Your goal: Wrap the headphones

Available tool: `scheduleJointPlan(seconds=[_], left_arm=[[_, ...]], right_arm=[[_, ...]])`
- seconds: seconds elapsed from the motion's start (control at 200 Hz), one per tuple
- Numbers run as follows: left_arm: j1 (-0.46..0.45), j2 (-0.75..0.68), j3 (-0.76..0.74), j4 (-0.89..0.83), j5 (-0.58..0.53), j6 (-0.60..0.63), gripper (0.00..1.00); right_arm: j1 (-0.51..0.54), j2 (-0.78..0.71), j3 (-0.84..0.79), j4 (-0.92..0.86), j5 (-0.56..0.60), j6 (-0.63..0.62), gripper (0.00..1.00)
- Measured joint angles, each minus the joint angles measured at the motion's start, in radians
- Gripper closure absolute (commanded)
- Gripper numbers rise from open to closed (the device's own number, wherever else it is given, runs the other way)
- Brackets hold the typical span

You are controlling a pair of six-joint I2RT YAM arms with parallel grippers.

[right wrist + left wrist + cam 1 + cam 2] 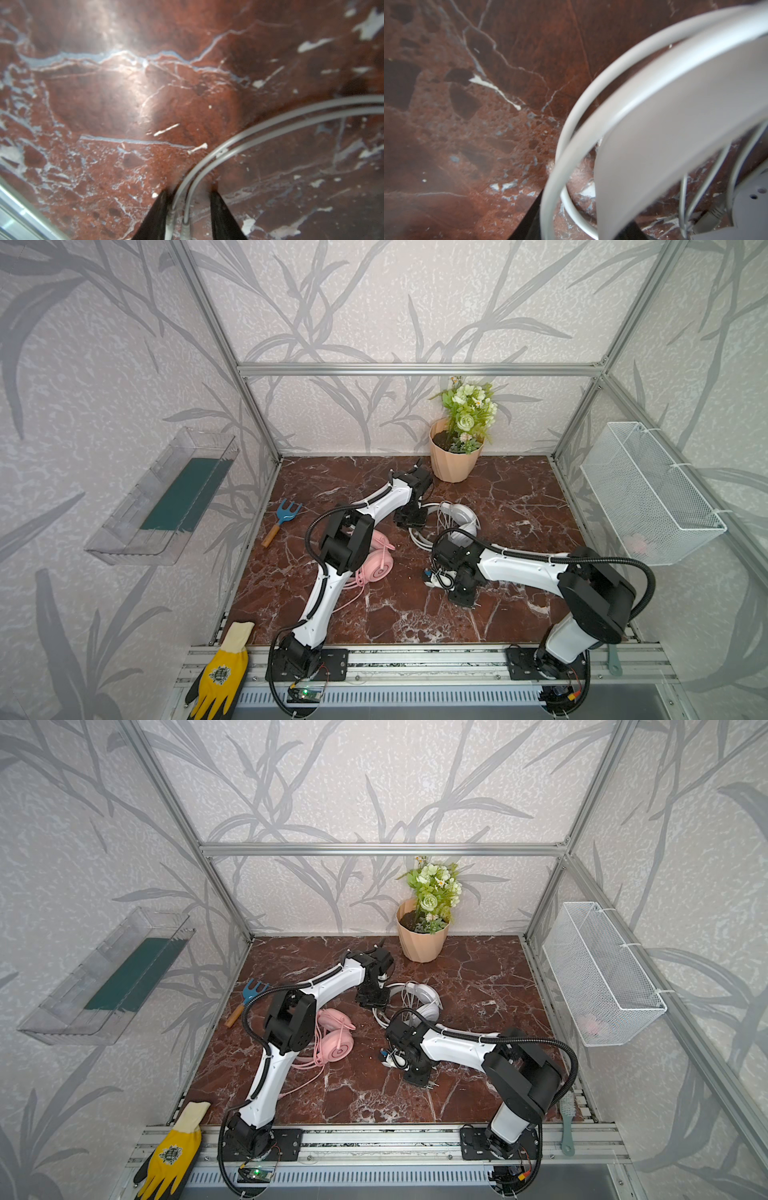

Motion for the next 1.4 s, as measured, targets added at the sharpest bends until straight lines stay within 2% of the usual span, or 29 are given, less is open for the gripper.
scheduleJointPlan(seconds=[0.255, 0.43, 0.56, 0.705, 1.0, 1.19, 1.4], left_arm=[[-0.001, 0.0, -0.003, 0.0, -0.02, 0.033, 0.58], [-0.01, 0.0, -0.003, 0.001, -0.03, 0.052, 0.59], [-0.019, 0.0, -0.003, 0.003, -0.04, 0.061, 0.61], [-0.034, 0.0, -0.003, 0.003, -0.045, 0.068, 0.61], [-0.077, 0.0, -0.003, 0.005, -0.039, 0.087, 0.62], [-0.097, 0.0, -0.003, 0.012, -0.036, 0.12, 0.62], [-0.124, 0.0, -0.003, 0.019, -0.035, 0.138, 0.62]], right_arm=[[0.0, -0.02, -0.017, 0.016, 0.021, -0.036, 1.0], [0.0, -0.076, -0.061, 0.025, 0.068, -0.103, 1.0], [0.0, -0.185, -0.084, 0.016, 0.104, -0.185, 1.0], [0.0, -0.313, -0.083, -0.011, 0.135, -0.314, 1.0], [-0.008, -0.464, -0.083, -0.041, 0.22, -0.608, 1.0], [-0.071, -0.466, -0.046, -0.014, 0.229, -0.768, 1.0], [-0.156, -0.367, 0.093, 0.067, 0.204, -0.91, 1.0]])
